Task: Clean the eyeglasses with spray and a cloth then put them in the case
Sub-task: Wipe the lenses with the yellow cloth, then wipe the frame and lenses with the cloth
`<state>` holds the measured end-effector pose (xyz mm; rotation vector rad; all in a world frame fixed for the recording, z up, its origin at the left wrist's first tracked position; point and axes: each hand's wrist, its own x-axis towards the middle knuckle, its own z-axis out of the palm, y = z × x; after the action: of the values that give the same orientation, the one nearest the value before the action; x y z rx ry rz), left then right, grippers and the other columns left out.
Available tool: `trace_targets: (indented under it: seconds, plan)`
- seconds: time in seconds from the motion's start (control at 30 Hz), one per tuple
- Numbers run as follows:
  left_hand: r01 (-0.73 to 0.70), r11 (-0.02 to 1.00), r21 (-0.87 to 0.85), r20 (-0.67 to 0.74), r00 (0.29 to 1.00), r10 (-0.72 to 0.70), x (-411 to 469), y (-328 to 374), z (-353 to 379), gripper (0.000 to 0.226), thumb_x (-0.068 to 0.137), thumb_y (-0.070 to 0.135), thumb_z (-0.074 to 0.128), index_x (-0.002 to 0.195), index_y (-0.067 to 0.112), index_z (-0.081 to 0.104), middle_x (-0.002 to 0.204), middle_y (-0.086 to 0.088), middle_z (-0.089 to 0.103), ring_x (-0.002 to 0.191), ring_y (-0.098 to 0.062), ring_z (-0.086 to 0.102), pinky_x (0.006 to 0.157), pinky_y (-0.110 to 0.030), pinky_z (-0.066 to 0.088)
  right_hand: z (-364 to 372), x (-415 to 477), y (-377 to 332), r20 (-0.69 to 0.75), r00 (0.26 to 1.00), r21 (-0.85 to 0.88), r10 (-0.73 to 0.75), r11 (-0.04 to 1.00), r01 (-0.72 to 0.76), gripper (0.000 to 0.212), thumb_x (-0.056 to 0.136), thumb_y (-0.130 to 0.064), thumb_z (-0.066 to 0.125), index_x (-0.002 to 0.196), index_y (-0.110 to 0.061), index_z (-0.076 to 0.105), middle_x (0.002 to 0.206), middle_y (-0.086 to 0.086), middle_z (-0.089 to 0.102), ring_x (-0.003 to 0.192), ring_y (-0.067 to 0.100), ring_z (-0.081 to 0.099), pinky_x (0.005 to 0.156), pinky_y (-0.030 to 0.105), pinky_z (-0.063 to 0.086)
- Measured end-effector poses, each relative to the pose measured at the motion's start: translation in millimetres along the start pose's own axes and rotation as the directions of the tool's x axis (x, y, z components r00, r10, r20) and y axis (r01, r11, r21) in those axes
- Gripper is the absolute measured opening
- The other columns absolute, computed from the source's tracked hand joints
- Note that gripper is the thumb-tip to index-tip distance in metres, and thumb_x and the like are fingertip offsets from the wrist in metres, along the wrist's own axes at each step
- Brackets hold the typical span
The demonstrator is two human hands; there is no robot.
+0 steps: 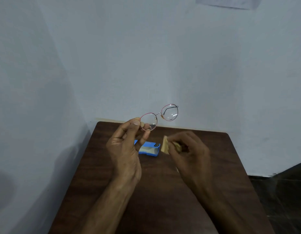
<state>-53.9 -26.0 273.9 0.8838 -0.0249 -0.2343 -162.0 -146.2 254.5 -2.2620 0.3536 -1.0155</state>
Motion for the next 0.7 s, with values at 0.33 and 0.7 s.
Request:
trace_targets:
  seconds: [0.33, 0.7]
  plan:
    - [0.081, 0.978, 0.193, 0.003, 0.997, -0.083, -4.5, -31.2, -48.3, 0.009, 0.096, 0.003, 0.069, 0.100, 0.006, 0.076, 0.089, -0.011, 0.079, 0.086, -0.023, 0.078, 0.076, -0.031, 0.065, 87.6, -139.4, 186.0, 0.385, 0.712, -0.513, 0.587, 0.777, -0.364, 0.008, 0.099, -0.022, 0.059, 0.099, -0.016, 0.064, 0.109, 0.008, 0.070, 0.095, 0.031, 0.068, 0.074, 0.036, 0.046]
    - [-0.002, 0.935, 0.354, 0.198, 0.977, -0.073, -3.5, -25.1, -75.0, 0.015, 0.088, 0.011, 0.071, 0.101, 0.003, 0.074, 0.093, -0.012, 0.080, 0.094, -0.029, 0.079, 0.080, -0.034, 0.065, 76.8, -118.8, 158.3, 0.170, 0.810, -0.384, 0.561, 0.795, -0.470, 0.015, 0.099, -0.034, 0.069, 0.106, -0.021, 0.072, 0.099, 0.003, 0.076, 0.089, 0.020, 0.072, 0.076, 0.038, 0.054]
